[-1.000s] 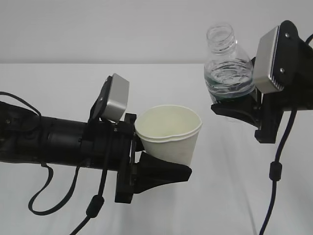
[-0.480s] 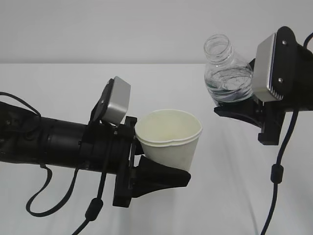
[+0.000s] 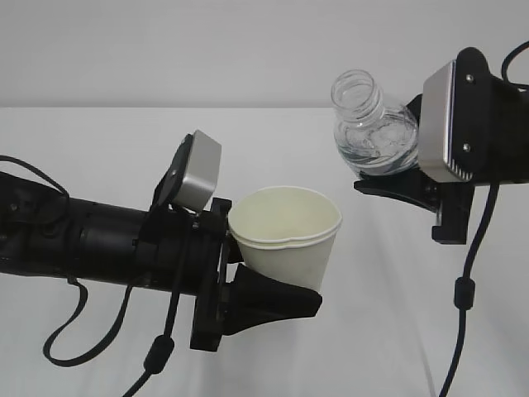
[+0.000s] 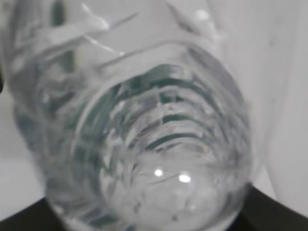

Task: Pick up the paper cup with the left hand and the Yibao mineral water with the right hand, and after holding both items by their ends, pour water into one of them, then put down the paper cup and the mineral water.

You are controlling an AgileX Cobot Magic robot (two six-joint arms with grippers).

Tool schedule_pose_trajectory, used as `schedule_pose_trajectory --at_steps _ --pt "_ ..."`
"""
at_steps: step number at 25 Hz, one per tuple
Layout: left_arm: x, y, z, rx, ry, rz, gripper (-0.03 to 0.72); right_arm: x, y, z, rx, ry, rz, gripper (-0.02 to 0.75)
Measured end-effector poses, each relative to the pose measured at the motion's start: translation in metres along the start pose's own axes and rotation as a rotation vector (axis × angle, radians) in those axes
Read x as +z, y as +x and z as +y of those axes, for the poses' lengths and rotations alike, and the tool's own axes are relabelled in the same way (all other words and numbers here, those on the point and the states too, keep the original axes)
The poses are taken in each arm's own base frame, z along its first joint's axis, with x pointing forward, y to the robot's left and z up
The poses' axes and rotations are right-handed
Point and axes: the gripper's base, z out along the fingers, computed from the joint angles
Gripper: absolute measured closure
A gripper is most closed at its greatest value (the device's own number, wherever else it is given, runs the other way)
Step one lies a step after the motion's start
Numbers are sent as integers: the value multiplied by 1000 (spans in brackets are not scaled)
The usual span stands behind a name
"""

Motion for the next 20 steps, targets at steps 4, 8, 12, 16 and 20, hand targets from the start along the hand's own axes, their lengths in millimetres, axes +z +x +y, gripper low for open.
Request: schedule_pose_trajectory --at_steps 4,8,12,16,20 --pt "1 0 -1 1 3 1 232 -1 -2 -4 -24 11 -3 321" --pt "5 0 -6 5 22 6 232 -2 -5 -10 -46 27 -9 321" --pt "7 0 -8 7 30 8 232 -2 -6 -11 -81 29 -10 321" --pt "7 0 -8 7 29 9 233 0 -8 -9 -125 23 -16 321" --pt "7 0 -8 7 29 9 233 1 -10 -8 -158 20 -18 321"
